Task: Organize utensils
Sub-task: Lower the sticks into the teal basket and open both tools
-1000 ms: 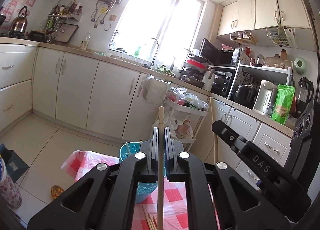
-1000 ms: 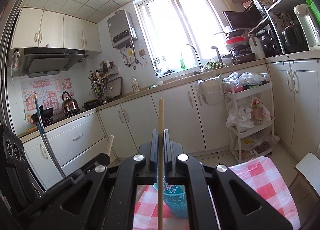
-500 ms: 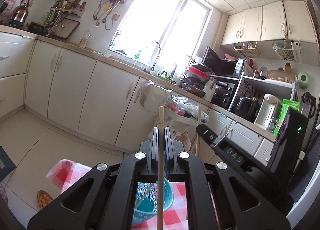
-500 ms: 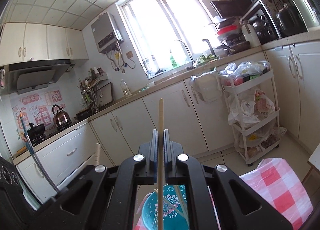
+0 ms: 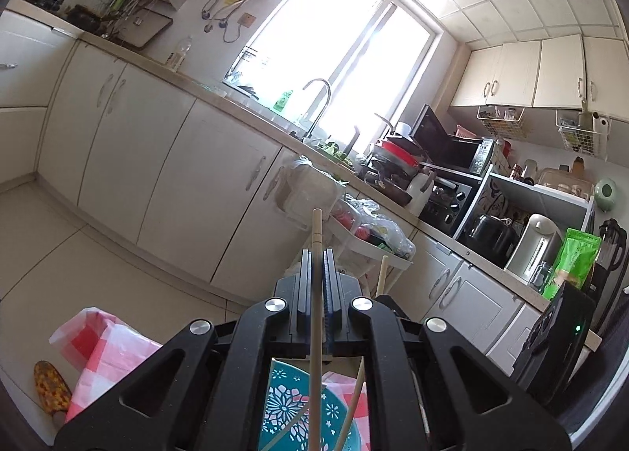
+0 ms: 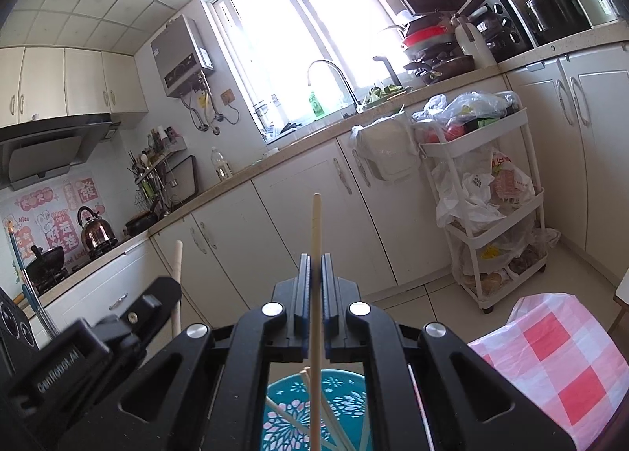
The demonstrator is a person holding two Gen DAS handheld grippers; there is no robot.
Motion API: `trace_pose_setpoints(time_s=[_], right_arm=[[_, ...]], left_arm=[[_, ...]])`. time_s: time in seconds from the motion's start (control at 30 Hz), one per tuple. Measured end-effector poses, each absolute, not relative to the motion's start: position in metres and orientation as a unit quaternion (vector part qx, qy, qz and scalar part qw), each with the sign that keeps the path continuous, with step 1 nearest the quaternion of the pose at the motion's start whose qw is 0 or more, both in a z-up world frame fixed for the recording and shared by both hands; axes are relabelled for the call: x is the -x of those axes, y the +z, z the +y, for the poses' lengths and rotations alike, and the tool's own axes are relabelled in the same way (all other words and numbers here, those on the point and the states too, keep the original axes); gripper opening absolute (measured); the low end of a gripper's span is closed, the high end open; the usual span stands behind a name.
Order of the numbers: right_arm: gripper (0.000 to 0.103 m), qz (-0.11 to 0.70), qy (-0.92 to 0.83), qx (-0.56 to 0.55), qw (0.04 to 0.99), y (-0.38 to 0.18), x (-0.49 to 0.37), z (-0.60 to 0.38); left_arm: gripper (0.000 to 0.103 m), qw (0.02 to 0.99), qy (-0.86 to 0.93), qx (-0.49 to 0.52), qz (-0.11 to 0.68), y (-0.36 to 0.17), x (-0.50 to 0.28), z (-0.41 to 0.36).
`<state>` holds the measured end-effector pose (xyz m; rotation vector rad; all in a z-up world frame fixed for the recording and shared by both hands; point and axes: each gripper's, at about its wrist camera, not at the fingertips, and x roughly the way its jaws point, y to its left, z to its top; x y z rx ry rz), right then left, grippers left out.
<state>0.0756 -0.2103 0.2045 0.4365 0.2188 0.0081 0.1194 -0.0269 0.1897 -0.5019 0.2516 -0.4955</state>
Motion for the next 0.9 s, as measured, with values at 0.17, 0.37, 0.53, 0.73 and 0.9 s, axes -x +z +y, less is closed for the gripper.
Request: trace_pose_setpoints(time_s=[0.17,0.37,0.53,0.73,0.9], right_arm=[[0.006,0.118,0.0,-0.215,0.969,0.192,-0.082,-0.212],[0.006,0.139,-0.002,-0.194,0.971,0.185,-0.087,-0.208],[0.006,0.164,-0.002,-0.192,0.968,0.176,-0.086,-0.208],[0.007,0.176,-0.006,-0.203,0.963,0.176,-0.061,-0.218],[0.01,0.186,-0.017,-0.212,0.959,0.177,-0.016,-0.228]], left_arm=[[0.005,0.934,-0.227,0.25,0.114,0.182,-0.132,-0.031],[0.005,0.938,-0.215,0.245,0.117,0.176,-0.138,-0.034],[0.005,0.947,-0.198,0.213,0.138,0.175,-0.133,-0.036],[0.005,0.945,-0.194,0.198,0.176,0.17,-0.112,-0.028],[0.013,0.942,-0.191,0.184,0.206,0.165,-0.078,-0.016]])
